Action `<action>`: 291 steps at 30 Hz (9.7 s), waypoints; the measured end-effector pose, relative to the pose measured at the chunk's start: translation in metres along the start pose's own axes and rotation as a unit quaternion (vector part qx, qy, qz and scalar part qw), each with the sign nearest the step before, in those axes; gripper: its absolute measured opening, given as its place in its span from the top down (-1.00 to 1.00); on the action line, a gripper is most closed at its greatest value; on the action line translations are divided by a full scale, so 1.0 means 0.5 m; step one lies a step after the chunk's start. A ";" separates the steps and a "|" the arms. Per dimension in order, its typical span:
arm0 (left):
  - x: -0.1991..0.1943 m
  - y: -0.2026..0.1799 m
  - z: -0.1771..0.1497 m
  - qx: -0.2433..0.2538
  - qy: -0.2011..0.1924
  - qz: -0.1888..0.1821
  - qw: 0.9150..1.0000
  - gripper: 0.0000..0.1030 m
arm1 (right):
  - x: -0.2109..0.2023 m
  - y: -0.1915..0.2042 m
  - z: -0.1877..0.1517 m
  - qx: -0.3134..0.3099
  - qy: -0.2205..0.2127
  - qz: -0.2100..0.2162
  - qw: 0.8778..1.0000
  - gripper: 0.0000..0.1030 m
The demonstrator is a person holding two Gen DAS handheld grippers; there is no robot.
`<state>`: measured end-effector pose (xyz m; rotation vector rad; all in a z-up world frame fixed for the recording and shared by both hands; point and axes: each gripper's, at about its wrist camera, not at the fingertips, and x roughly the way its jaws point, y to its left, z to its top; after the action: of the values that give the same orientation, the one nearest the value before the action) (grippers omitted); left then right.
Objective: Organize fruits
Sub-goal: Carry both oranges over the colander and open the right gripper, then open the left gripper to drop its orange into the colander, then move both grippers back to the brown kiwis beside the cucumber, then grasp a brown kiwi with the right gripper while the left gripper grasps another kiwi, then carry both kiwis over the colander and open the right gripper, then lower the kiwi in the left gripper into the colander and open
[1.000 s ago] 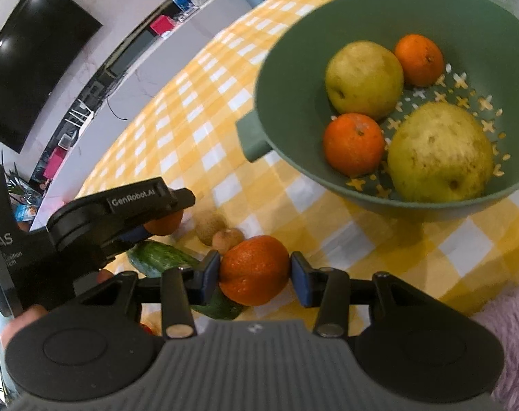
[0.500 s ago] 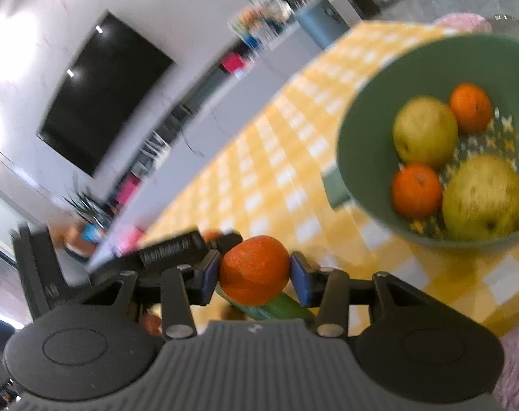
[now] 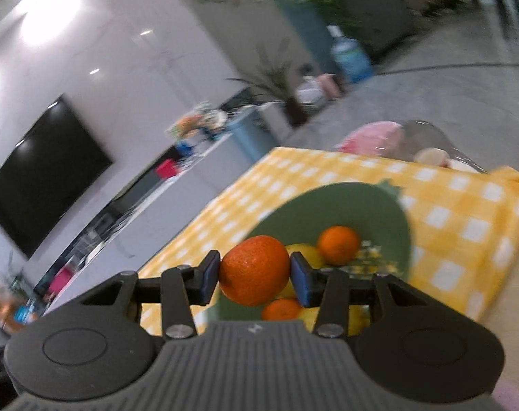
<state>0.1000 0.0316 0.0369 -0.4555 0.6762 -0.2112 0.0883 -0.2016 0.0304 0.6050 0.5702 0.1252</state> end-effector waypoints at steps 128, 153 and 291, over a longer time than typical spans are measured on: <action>-0.204 0.335 -0.112 -0.208 0.005 0.110 0.972 -0.59 | 0.058 0.313 -0.403 -0.496 0.214 0.075 0.838 0.45; -0.140 0.252 -0.137 0.044 -0.016 0.116 0.992 -0.61 | -0.011 0.317 -0.402 -0.539 0.158 0.107 0.820 0.57; 0.273 -0.197 -0.062 0.078 0.060 -0.046 0.994 0.23 | -0.085 -0.125 0.011 0.191 -0.153 -0.026 0.969 -0.40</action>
<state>0.1803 -0.1109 -0.0135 -0.3255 0.7516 -0.3787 0.0522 -0.2672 0.0184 0.9636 0.3087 -0.1308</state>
